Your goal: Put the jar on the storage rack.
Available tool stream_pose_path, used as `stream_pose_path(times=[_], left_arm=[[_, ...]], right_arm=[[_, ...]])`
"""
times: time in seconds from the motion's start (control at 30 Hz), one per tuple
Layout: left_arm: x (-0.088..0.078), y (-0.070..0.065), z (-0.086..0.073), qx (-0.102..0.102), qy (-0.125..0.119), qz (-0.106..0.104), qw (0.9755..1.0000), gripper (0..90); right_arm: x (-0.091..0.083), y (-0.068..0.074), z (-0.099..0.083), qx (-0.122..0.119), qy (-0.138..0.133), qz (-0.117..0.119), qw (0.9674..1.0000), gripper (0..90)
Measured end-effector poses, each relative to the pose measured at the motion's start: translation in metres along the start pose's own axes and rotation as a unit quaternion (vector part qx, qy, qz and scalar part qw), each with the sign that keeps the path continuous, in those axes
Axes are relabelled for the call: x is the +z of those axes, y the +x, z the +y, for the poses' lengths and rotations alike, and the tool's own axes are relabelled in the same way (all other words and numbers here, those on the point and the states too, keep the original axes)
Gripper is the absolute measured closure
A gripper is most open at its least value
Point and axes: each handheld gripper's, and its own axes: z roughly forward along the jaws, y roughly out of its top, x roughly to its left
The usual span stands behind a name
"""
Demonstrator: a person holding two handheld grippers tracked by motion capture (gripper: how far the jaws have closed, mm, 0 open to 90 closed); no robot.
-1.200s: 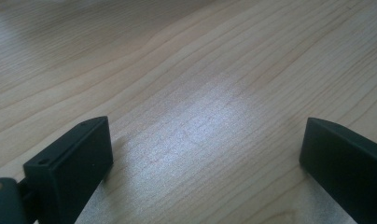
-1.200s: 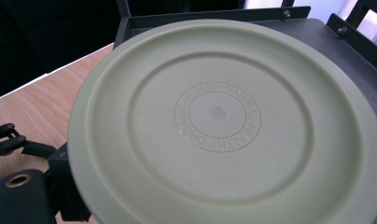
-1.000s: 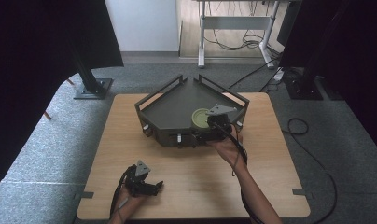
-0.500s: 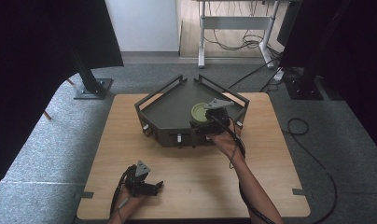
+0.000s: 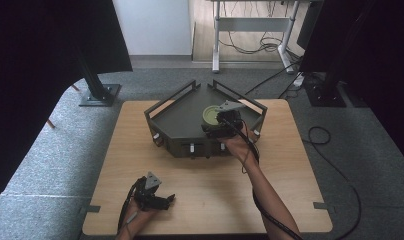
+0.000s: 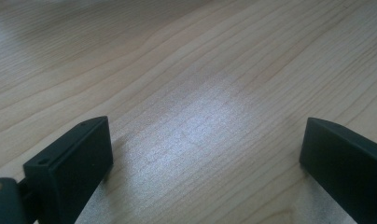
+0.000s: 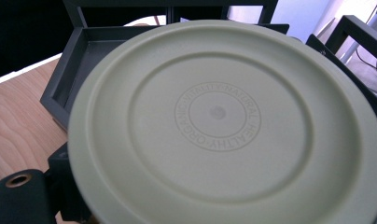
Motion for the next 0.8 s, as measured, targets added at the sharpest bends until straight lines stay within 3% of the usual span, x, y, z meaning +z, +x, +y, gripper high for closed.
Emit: stream_pose_path(times=[0.8], left_arm=[[0.000,0.000,0.000,0.002,0.000,-0.003,1.0000,2.1]], right_arm=[[0.034,-0.016,0.016,-0.006,0.004,-0.007,0.9999,9.4]])
